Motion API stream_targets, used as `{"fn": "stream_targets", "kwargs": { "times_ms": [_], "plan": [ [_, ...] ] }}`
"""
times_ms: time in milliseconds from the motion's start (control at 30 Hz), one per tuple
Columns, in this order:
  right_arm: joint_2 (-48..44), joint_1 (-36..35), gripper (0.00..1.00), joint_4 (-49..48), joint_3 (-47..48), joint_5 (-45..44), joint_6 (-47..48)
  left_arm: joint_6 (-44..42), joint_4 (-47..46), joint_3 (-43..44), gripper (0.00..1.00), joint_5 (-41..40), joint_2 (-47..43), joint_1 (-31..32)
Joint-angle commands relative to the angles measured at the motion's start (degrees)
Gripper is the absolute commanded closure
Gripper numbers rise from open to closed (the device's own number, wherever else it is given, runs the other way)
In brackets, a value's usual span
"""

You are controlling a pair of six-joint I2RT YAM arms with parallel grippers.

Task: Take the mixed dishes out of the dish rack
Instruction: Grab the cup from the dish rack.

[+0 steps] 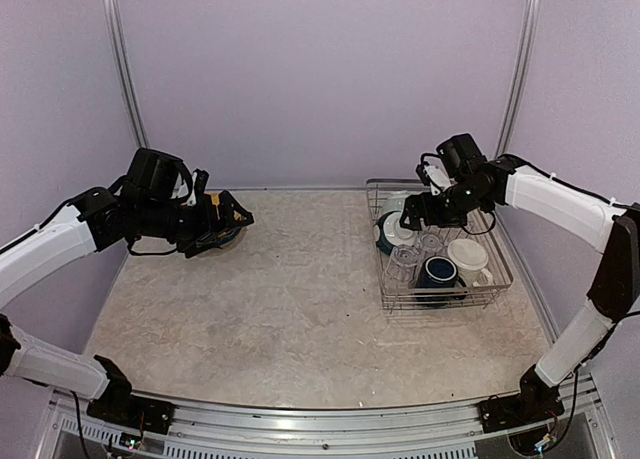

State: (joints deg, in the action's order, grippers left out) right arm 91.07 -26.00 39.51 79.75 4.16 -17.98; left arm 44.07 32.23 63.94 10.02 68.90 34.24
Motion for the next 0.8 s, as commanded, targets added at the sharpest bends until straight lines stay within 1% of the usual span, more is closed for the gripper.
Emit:
{"fn": "stream_targets", "kwargs": {
  "times_ms": [0,233,400,533,633,767],
  "plan": [
    [-0.68,-2.91,0.09,5.63,-0.13,-1.21,0.57,3.21,-0.77,-1.26,0.01,-2.34,-0.43,1.71],
    [0.30,-6.34,0.09,4.66,-2.14,-3.62,-0.56,3.56,1.49,3.31,0.01,-3.74,3.20,2.63],
    [1.01,-7.58,0.16,3.51,-3.46,-6.82,-2.30,4.39,4.09,5.53,0.01,-5.25,4.69,3.17],
    [1.50,-7.90,0.21,1.82,-5.38,-7.06,-2.91,5.11,4.14,5.29,0.01,-5.68,4.16,3.57],
    [2.93,-8.46,0.21,1.39,-5.74,-7.17,-3.00,5.30,2.95,4.88,0.01,-5.45,3.96,3.64],
    [4.62,-9.03,0.17,0.92,-6.01,-8.01,-3.01,4.92,1.48,5.36,0.01,-4.53,4.42,3.64]
  ]
}}
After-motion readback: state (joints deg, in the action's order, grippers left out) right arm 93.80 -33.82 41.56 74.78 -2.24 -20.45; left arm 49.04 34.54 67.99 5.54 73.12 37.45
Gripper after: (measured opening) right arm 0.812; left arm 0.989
